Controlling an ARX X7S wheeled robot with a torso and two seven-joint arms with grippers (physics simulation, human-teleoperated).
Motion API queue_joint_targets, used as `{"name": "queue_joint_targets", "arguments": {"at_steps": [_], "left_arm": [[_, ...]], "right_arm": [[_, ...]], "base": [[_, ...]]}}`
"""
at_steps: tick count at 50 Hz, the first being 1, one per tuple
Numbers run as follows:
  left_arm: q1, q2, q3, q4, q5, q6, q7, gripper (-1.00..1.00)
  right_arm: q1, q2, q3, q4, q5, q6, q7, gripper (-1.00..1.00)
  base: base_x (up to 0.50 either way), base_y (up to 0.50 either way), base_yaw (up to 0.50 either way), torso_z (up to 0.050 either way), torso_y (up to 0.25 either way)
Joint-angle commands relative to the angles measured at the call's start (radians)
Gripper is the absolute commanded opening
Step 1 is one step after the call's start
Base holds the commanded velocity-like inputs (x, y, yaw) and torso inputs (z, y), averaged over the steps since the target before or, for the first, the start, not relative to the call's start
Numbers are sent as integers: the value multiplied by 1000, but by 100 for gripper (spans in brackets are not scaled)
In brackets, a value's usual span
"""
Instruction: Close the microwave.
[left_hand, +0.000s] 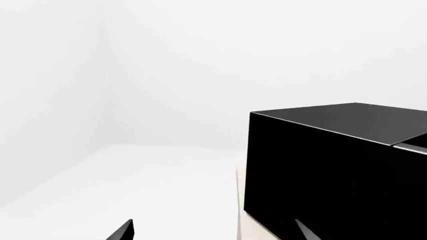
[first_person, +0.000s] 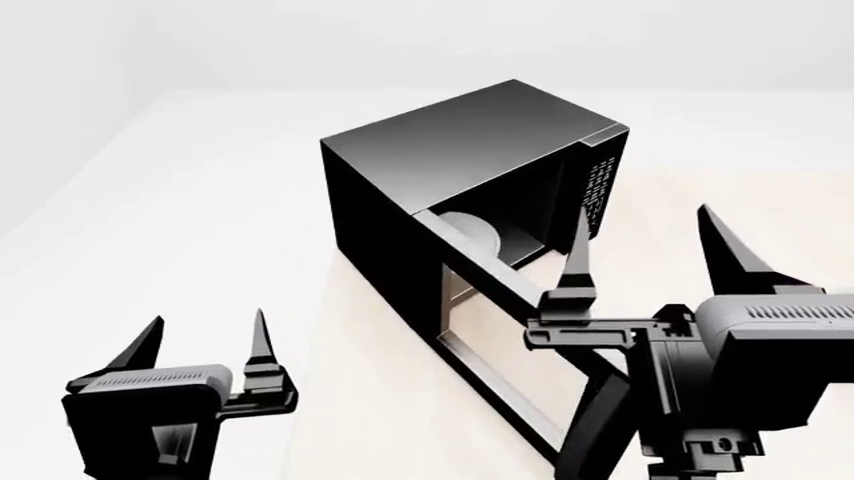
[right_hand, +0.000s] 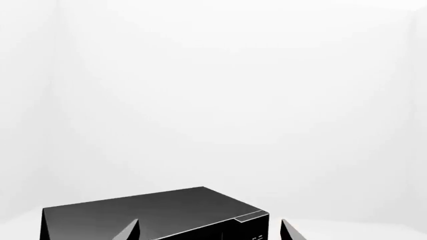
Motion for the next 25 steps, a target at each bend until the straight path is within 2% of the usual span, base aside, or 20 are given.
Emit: {"name": "queue_joint_targets", "arguments": {"at_steps": [1, 9, 10, 14, 21, 25], "left_arm": [[-5, -2, 0, -7, -4, 2, -4, 100], [-4, -4, 1, -4, -6, 0, -9, 100], [-2, -3, 2, -7, -3, 6, -8, 100], [-1, -5, 3, -7, -5, 7, -9, 100], [-4, -6, 4, -7, -7, 5, -12, 100], [-5, -9, 1, -7, -10, 3, -14, 100]], "right_arm": [[12, 14, -5, -3, 18, 8, 23, 100], [7, 18, -4, -1, 22, -7, 33, 100], [18, 21, -14, 0, 21, 26, 40, 100], [4, 22, -8, 5, 34, -22, 28, 100], [5, 26, -5, 8, 40, -21, 39, 100], [10, 27, -14, -5, 40, -12, 48, 100]], "base": [[0, 0, 0, 0, 0], [0, 445, 0, 0, 0], [0, 0, 0, 0, 0], [0, 0, 0, 0, 0], [441, -2, 0, 0, 0], [0, 0, 0, 0, 0]]}}
